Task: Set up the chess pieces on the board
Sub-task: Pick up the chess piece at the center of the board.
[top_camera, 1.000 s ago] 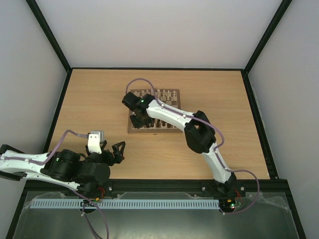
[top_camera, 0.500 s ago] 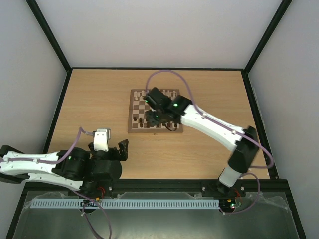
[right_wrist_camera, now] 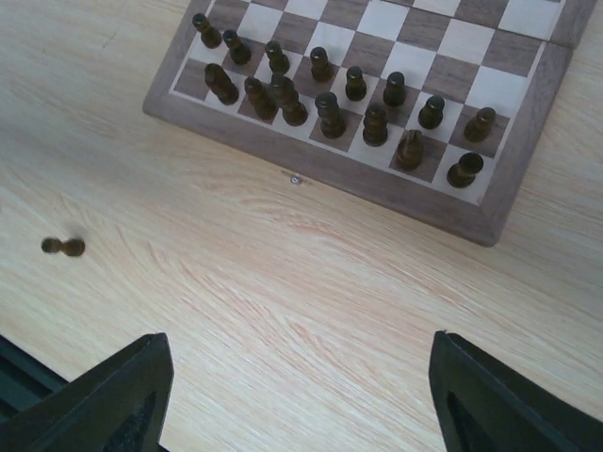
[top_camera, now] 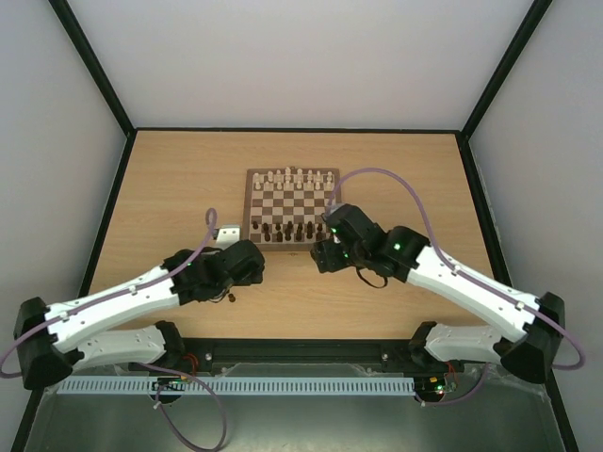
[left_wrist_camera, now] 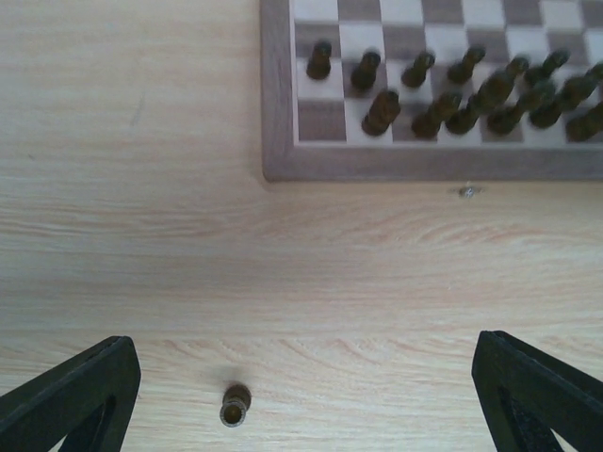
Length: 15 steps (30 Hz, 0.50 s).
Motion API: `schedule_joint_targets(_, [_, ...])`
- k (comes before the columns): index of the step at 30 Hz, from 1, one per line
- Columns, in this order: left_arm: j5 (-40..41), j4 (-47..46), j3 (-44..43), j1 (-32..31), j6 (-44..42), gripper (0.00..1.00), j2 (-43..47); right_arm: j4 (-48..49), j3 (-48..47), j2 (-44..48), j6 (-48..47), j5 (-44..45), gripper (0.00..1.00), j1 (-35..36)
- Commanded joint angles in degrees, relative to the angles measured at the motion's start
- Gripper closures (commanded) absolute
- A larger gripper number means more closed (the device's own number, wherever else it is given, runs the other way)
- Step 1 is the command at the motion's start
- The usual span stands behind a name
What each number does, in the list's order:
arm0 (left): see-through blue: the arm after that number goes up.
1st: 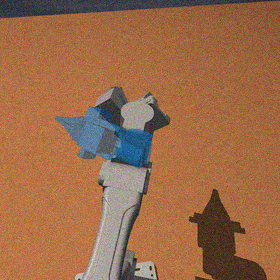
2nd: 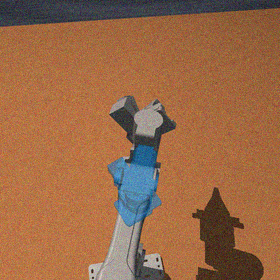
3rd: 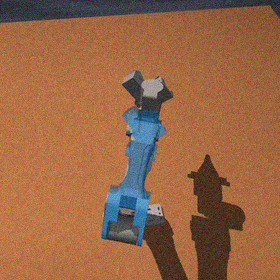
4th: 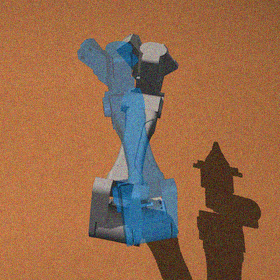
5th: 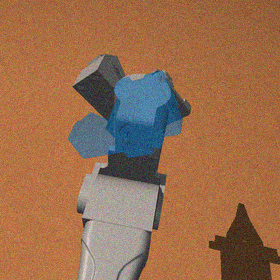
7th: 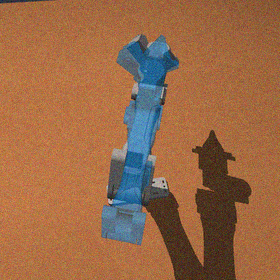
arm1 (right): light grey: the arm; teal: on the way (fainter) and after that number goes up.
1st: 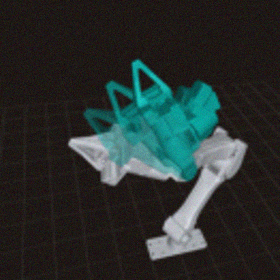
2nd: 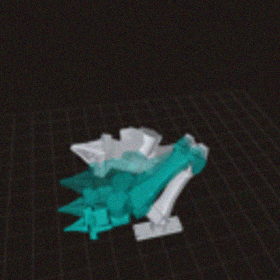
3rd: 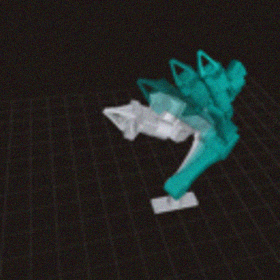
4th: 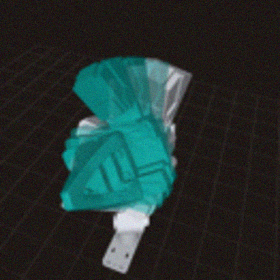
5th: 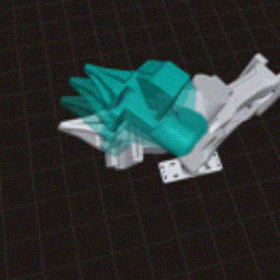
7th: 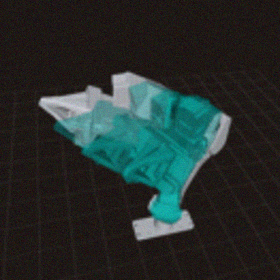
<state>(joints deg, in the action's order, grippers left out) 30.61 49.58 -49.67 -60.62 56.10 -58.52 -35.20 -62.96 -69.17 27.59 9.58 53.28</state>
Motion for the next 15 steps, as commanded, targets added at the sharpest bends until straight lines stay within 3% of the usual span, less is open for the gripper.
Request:
schedule_joint_targets(1, [-13.17,-6.07,2.73,5.63,-6.69,0.0,-4.77,1.71,4.73,5.55,0.7,-1.12,0.15,0.16])
schedule_joint_targets(3, [-16.0,-7.13,4.13,8.1,-7.08,0.01,-6.2,2.54,7.18,7.97,0.87,-1.68,0.01,0.15])
schedule_joint_targets(8, [-19.94,-8.8,7.13,12.47,-5.92,0.0,-8.83,4.09,11.73,12.01,0.94,-3.28,0.01,0.15])
schedule_joint_targets(15, [-23.48,-11.57,9.84,13.21,-3.99,0.01,-13.31,4.61,12.72,13.56,-0.22,-5.46,0.01,0.14])
